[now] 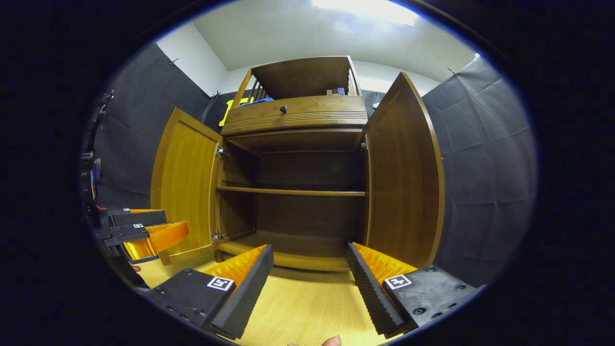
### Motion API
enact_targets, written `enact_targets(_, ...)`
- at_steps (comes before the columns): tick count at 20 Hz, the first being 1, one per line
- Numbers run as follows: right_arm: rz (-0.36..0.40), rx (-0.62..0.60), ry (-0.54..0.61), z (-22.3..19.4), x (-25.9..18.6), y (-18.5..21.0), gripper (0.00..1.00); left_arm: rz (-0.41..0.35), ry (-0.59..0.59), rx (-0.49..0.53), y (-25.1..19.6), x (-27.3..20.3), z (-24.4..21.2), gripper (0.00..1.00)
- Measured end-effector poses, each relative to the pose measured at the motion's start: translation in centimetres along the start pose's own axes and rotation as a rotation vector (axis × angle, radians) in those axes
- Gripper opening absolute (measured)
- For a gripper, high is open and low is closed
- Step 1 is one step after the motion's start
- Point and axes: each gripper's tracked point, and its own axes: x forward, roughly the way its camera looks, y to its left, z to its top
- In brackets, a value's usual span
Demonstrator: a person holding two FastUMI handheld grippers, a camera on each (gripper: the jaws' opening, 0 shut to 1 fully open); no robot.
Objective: Open the right door of the double-door shoe cabinet with the right hand, and open the left door with the left hand.
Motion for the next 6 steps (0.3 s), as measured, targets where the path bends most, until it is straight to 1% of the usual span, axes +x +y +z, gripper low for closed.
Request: enact_targets(6,-0.007,-0.002,-0.001,-0.02,0.03,-0.18,0.98,0.002,-0.002,0.005,-0.02,-0.03,-0.10,0.96)
